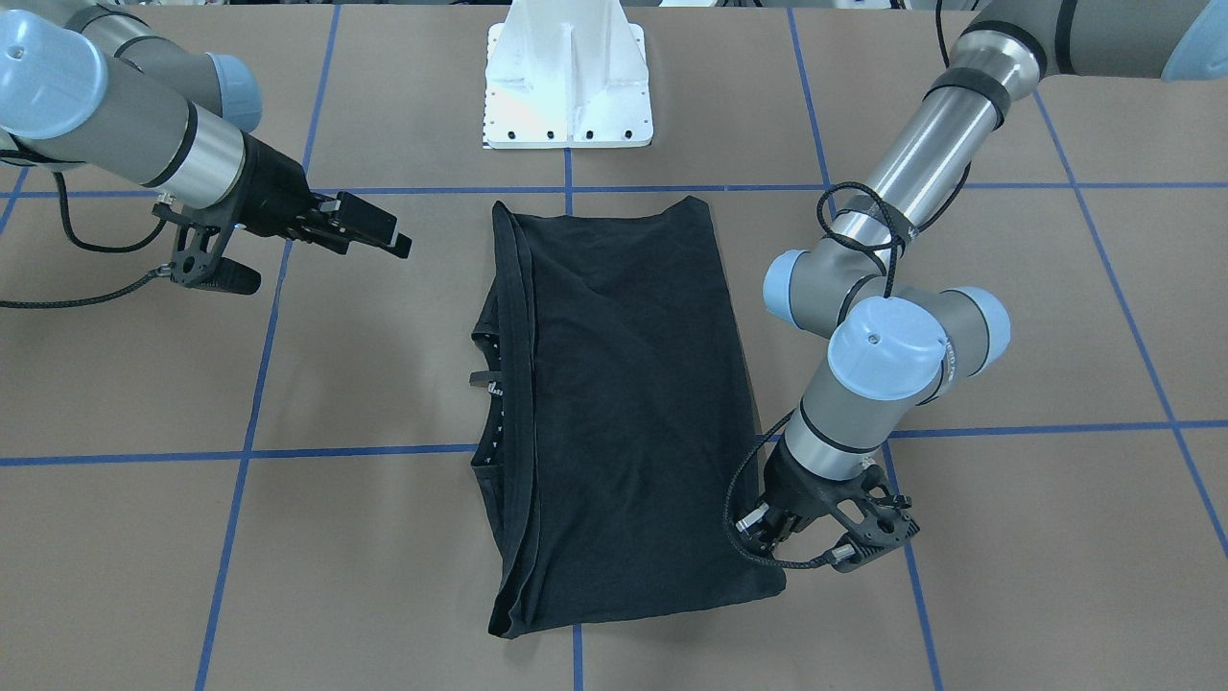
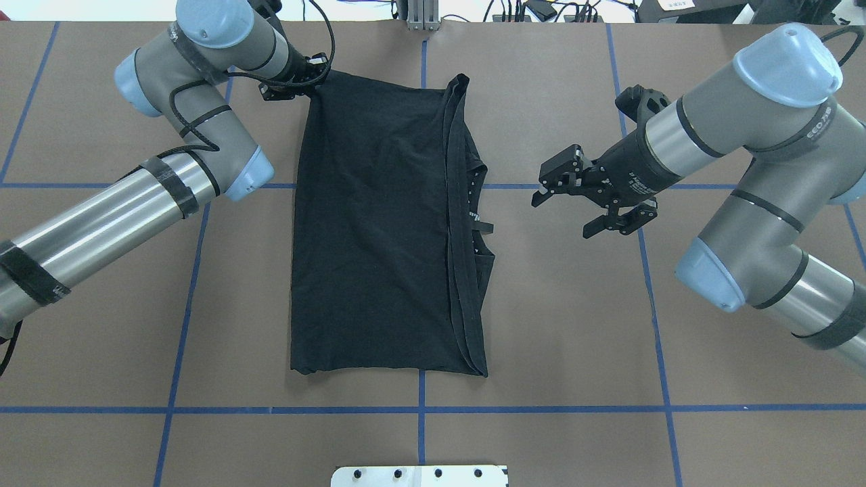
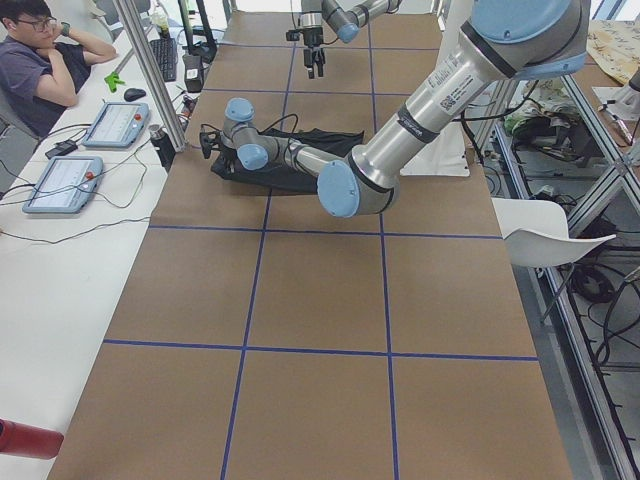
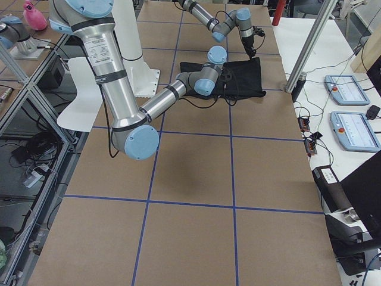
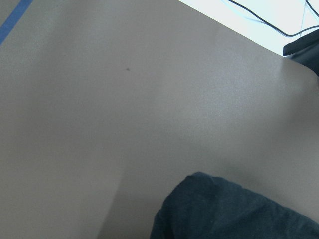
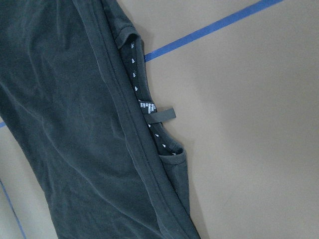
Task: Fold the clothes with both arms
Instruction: 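Release the corner and raise the left gripper while the right gripper lowers onto the shirt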
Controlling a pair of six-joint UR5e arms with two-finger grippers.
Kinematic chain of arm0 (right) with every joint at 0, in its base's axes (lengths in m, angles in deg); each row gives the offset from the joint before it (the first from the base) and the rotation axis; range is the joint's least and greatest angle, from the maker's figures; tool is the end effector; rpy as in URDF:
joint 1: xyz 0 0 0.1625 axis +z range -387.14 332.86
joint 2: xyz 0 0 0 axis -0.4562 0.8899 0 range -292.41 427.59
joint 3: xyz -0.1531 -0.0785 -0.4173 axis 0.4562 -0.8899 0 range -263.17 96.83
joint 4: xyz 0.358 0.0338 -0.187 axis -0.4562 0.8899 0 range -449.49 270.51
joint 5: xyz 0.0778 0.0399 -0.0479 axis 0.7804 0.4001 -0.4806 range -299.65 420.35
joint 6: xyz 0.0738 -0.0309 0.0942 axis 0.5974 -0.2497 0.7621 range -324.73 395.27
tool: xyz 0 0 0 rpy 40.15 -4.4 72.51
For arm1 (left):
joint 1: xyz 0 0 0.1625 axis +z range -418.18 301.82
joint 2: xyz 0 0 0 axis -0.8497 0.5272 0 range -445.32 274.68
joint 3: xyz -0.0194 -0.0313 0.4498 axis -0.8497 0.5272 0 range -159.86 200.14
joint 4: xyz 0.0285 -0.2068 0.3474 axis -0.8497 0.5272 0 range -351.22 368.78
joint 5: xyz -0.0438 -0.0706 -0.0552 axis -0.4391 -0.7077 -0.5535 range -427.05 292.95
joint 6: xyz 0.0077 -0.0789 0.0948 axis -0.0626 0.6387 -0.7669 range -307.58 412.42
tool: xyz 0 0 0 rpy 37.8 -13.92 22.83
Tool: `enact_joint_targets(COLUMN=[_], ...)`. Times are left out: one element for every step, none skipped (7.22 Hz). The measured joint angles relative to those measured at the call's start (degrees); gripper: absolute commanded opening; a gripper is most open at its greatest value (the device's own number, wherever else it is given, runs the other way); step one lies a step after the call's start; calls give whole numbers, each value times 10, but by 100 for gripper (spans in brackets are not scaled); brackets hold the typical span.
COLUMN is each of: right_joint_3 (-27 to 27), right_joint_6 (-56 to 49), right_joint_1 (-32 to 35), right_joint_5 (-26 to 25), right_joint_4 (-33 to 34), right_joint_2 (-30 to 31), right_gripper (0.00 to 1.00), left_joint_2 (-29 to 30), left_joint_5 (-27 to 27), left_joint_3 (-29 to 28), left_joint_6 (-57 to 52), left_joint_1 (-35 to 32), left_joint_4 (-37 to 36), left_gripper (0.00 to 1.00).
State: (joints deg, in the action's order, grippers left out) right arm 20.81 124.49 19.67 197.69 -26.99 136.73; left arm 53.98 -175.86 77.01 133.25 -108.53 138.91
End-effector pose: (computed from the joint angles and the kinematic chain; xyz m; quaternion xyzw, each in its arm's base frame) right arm -0.3766 -0.4630 0.3162 -0.1230 -0.5724 0.1151 0.8025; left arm 0.4784 -0.7237 0.3322 0.1059 0.4756 -0.2337 0.8414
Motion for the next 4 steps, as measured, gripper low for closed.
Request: enact_joint_targets(right_joint_3=[0, 1, 2, 3], right_joint_6=[-13, -40, -81, -123], right_joint_1=[-19, -37, -57, -81], right_joint_5=[-28, -61, -99, -143], right_joint_4=[2, 8, 33, 81], right_joint_2=[-2, -3, -7, -19], right_gripper=[100, 100, 100, 100], left_joint_2=[0, -2, -6, -18], left_joint_5=[5, 2, -10, -22], left_joint_3=[7, 15, 26, 44], left_joint_6=[-10, -15, -21, -31], left_joint_1=[-9, -23, -34, -42], left_joint_4=[0, -1, -1, -2], left_gripper=[100, 100, 100, 100])
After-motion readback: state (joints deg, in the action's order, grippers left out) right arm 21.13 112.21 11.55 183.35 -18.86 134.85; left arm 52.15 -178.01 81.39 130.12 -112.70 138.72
